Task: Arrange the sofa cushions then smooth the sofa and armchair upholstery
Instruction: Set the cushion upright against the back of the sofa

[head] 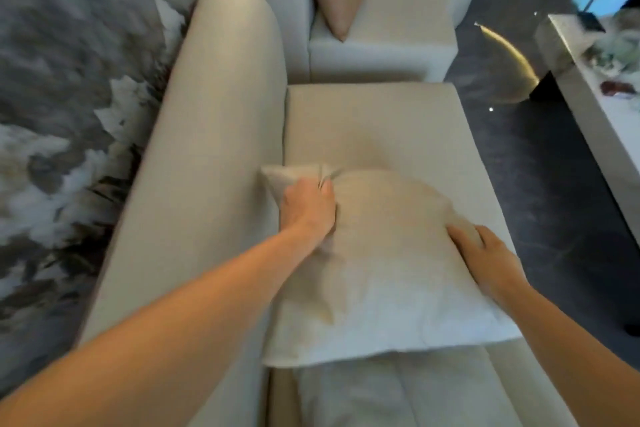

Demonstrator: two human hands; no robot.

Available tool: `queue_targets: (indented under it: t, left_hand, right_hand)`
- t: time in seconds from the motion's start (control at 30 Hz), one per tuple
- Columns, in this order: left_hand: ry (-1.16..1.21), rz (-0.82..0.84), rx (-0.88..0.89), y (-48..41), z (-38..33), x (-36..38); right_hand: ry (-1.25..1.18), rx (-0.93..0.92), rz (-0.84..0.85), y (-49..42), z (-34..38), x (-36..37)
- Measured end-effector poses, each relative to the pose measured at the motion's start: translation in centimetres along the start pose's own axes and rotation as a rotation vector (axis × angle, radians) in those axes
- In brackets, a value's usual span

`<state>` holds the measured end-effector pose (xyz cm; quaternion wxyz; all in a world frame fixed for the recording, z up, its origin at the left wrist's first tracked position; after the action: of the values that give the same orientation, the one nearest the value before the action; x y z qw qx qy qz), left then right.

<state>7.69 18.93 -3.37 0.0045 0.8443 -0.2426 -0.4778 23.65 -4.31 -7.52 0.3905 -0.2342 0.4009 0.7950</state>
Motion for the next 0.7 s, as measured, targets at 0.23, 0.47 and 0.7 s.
queue_targets:
  t: [0.23,0.47,0.7]
  left_hand:
    - [-0.161,-0.172,0.247,-7.7,-3.3,-6.4]
    - [-0.54,0.09,0.476,-5.1,2.3,-3.5]
    - [-0.587,-0.059,0.837,8.2,3.8,0.2]
  right_hand:
    - [-0.32,-0.264,0.318,-1.8,13.9,12.9]
    - [-0.599,-0.205,0.541,-0.6,16.2,14.4]
    - [0.334,-0.06,0.43,3.1,-0.8,6.6]
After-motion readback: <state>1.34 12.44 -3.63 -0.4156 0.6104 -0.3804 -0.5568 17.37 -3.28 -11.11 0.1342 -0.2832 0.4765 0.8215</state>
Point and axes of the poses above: each hand's wrist, its own y-axis away from the middle knuckle, its own x-axis out of the palm, z = x × y, the point moved 2 cm from there along -y, towards the middle knuckle, and after that the axes turned 1 degree about y, right-handed, at the moved point
